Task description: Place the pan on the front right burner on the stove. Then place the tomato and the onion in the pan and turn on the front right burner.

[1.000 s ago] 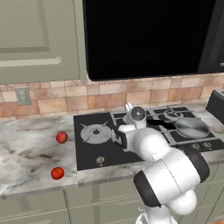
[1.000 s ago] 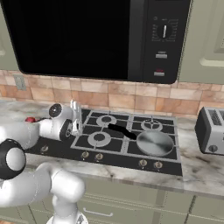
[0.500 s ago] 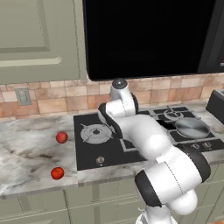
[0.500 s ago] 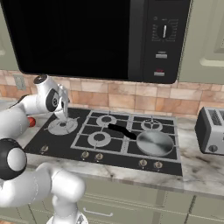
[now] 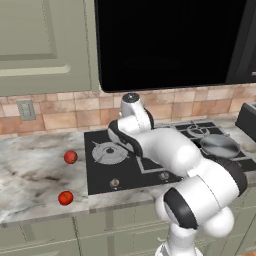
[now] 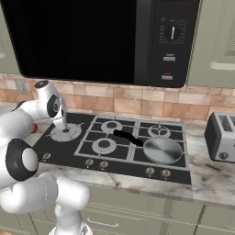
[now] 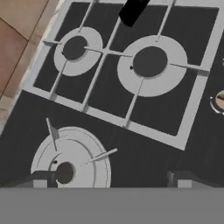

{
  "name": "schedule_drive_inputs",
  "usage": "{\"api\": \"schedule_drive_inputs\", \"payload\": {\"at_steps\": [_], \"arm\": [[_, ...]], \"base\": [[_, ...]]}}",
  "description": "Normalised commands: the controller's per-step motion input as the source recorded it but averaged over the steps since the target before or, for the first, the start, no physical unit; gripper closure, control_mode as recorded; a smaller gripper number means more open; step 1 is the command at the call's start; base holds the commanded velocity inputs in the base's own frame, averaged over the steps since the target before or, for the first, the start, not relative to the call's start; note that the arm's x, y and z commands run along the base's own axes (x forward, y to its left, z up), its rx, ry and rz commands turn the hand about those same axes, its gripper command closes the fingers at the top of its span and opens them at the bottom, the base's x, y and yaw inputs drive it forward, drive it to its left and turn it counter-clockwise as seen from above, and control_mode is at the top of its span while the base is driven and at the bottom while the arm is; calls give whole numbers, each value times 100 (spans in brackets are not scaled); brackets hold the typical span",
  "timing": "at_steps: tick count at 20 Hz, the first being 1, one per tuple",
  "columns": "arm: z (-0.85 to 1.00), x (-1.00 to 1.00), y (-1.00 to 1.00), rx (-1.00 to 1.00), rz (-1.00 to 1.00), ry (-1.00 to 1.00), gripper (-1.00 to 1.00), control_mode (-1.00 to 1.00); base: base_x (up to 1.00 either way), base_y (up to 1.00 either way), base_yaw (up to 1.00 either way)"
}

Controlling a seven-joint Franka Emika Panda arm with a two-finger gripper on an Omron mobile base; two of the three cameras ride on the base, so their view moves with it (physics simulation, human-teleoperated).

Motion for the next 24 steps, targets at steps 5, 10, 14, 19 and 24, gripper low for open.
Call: {"api": "schedule_drive_inputs", "payload": {"at_steps": [5, 10, 14, 19, 24], "arm": [[-29, -15, 31, -4, 14, 6, -100, -100], [-35, -65, 42, -8, 20, -1, -100, -100], [-23, -86, 46, -8, 20, -9, -100, -100], [0, -66, 46, -1, 19, -4, -100, -100], [13, -8, 66, 0, 18, 5, -100, -100]], "base": [[0, 0, 0], [0, 0, 0], [0, 0, 0], [0, 0, 0], [0, 0, 0]]}}
